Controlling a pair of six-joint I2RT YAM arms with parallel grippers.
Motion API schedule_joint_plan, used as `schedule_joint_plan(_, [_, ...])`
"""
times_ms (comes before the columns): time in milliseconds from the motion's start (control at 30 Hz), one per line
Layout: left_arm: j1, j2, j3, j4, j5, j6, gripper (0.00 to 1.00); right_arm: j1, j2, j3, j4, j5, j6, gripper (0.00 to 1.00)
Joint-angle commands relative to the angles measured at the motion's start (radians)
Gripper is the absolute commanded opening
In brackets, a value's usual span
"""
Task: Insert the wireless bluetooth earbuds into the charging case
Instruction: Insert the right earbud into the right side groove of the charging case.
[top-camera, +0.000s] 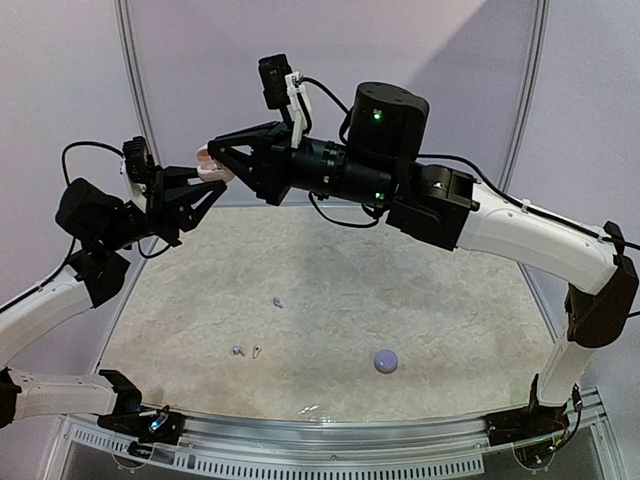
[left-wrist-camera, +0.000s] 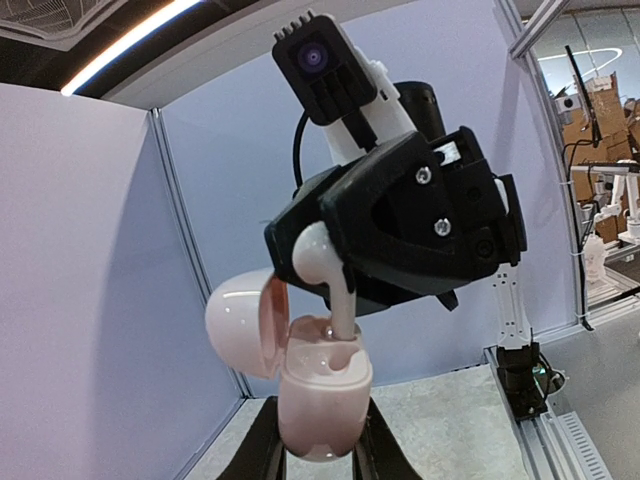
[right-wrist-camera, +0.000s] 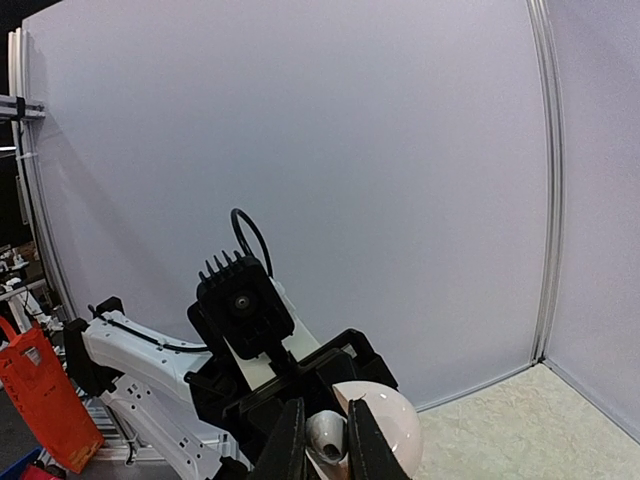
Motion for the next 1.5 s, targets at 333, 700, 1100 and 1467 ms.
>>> schedule_joint_plan(333, [-0.005, -0.012, 0.001, 0.033, -0.048, -0.028, 0.0, 0.008, 0.02, -0.073, 0.038, 0.065, -0.013, 0.0])
schedule_joint_plan(700, [-0.004, -0.013, -0.011, 0.12, -0.1, -0.018, 0.0, 0.007, 0.018, -0.098, 0.056, 0.114, -0.002, 0.05])
schedule_joint_plan(1100, [-0.004, -0.02, -0.009, 0.069, -0.093, -0.035, 0.0, 0.0, 0.025, -0.052, -0.008, 0.217, 0.011, 0.34])
schedule_joint_plan(1467, [0.006, -0.049, -0.037, -0.032, -0.176, -0.071, 0.0, -0.003, -0.041, 0.003, -0.046, 0.262, -0.041, 0.51])
